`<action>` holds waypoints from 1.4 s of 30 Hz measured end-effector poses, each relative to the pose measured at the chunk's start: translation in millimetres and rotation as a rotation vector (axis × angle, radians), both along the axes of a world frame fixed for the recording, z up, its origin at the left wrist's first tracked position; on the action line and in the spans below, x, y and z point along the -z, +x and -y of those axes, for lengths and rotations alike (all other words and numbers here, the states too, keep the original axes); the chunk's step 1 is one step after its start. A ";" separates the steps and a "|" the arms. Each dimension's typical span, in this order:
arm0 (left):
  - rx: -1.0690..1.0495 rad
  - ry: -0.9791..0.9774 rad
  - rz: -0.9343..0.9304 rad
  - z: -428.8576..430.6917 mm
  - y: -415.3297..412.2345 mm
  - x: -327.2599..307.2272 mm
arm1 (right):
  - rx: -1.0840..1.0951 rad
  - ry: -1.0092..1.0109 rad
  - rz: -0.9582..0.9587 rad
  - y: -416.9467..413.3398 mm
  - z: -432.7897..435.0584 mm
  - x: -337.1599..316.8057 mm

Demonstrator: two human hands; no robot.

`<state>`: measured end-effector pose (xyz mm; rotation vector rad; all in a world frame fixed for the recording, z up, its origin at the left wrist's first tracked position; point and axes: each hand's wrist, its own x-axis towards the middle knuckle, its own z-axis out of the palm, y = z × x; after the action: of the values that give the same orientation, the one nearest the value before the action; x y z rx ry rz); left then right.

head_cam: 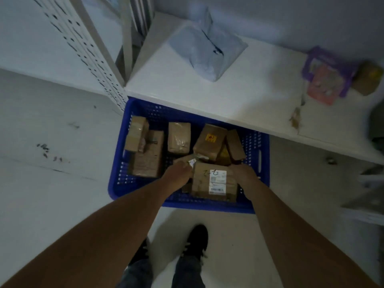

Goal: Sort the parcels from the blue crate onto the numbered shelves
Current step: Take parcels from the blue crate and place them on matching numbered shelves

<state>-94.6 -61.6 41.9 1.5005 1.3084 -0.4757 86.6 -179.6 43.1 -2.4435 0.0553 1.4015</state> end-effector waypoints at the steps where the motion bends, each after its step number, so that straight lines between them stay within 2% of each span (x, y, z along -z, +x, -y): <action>1: -0.029 -0.025 0.000 7.8 9.1 23.3 | 0.026 0.011 -0.019 5.6 2.9 14.8; 6: -0.208 -0.081 0.007 42.0 47.1 118.7 | 0.210 -0.017 -0.060 30.4 37.7 119.4; 10: -0.290 -0.095 0.025 62.3 60.2 162.6 | 0.284 0.002 -0.137 28.7 47.8 155.5; 15: -0.349 -0.086 -0.018 67.6 65.9 158.7 | 0.328 0.089 -0.186 19.2 53.9 163.5; 20: -0.455 -0.087 0.005 69.9 61.8 128.4 | 0.323 0.181 -0.161 13.1 62.4 127.3; 26: -0.597 -0.155 0.050 58.3 61.5 18.9 | 0.317 0.233 -0.007 19.0 70.8 28.6; 30: -0.537 -0.177 0.164 41.4 50.9 -74.1 | 0.348 0.324 0.157 12.4 74.6 -69.1; 33: -0.542 -0.260 0.257 38.0 29.3 -183.3 | 0.372 0.376 0.214 -15.4 87.0 -173.3; 36: -0.496 -0.294 0.327 34.6 -7.9 -303.4 | 0.368 0.477 0.210 -49.2 97.1 -306.4; 38: -0.445 -0.215 0.409 35.3 -33.7 -394.6 | 0.378 0.583 0.199 -71.1 96.4 -405.4; 40: -0.392 -0.132 0.517 44.6 -56.0 -481.9 | 0.381 0.655 0.302 -86.2 92.0 -483.6; 42: -0.344 -0.070 0.629 61.1 -80.8 -563.5 | 0.420 0.631 0.405 -98.1 90.1 -546.7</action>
<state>-175.4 -122.7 605.3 1.1924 0.9963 0.1684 -11.5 -269.8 589.7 -1.9751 0.0242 0.6040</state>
